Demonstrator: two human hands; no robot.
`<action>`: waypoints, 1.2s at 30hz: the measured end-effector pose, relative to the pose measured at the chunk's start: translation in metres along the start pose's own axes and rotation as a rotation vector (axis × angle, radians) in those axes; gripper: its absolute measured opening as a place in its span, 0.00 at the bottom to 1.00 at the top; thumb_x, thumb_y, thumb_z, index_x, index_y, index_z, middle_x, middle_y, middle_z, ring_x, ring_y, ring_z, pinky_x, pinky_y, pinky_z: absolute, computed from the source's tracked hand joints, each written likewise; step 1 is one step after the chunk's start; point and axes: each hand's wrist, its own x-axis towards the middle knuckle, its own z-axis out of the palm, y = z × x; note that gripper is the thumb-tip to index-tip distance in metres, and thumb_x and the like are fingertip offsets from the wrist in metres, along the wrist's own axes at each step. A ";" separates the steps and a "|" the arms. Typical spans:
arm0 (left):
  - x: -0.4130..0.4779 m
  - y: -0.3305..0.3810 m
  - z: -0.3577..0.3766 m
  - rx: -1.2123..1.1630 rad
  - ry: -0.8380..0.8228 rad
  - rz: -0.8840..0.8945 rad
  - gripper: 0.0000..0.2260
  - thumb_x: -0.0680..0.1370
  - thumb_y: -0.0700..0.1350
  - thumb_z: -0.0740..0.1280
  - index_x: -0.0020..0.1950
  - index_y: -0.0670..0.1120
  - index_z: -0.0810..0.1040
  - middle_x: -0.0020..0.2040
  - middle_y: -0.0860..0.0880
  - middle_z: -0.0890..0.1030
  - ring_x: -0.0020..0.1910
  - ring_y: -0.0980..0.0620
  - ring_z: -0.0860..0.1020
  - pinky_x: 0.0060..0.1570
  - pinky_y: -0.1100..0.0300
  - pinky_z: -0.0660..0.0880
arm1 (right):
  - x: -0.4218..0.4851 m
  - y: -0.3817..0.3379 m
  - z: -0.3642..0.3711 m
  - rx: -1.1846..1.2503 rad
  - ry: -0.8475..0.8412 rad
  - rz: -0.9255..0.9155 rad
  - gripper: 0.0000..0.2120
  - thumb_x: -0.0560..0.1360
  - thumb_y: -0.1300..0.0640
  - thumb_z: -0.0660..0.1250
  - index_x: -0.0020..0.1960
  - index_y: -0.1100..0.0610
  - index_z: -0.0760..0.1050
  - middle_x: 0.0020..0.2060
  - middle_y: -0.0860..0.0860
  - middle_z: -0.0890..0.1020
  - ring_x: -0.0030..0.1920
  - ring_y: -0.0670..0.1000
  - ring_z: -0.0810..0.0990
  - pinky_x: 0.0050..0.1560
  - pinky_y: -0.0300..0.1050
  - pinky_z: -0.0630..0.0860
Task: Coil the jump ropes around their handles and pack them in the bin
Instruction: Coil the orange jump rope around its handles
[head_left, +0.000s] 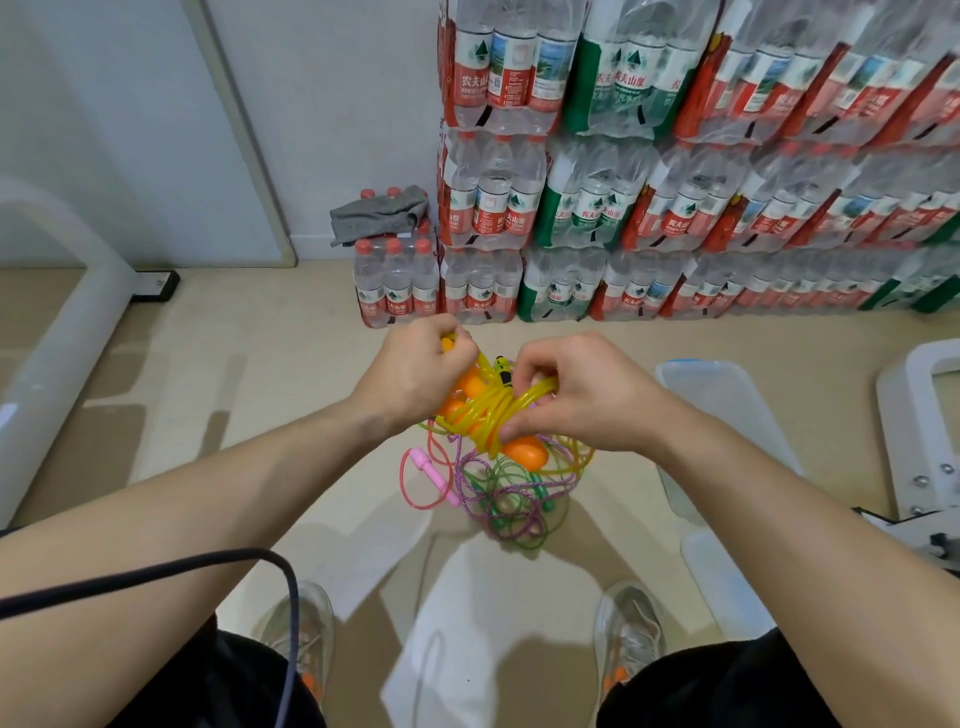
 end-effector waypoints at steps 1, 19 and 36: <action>-0.001 0.003 -0.001 -0.011 -0.028 0.023 0.11 0.78 0.48 0.62 0.36 0.51 0.75 0.35 0.50 0.77 0.33 0.51 0.76 0.30 0.52 0.75 | 0.001 0.004 0.000 0.091 -0.018 0.031 0.20 0.58 0.42 0.84 0.39 0.51 0.78 0.28 0.42 0.75 0.30 0.43 0.71 0.32 0.45 0.68; 0.009 0.005 -0.010 -0.629 0.302 -0.554 0.12 0.82 0.49 0.59 0.43 0.46 0.75 0.42 0.42 0.79 0.37 0.42 0.81 0.25 0.57 0.76 | -0.008 -0.002 0.075 0.975 -0.124 0.474 0.23 0.85 0.41 0.51 0.39 0.55 0.70 0.24 0.46 0.62 0.26 0.48 0.59 0.30 0.41 0.63; 0.002 -0.013 0.008 0.148 0.143 -0.037 0.10 0.81 0.50 0.59 0.40 0.50 0.73 0.39 0.43 0.79 0.40 0.41 0.77 0.39 0.51 0.74 | -0.006 -0.014 0.014 -0.367 0.042 -0.192 0.14 0.72 0.39 0.72 0.49 0.46 0.75 0.41 0.46 0.82 0.47 0.54 0.79 0.44 0.49 0.74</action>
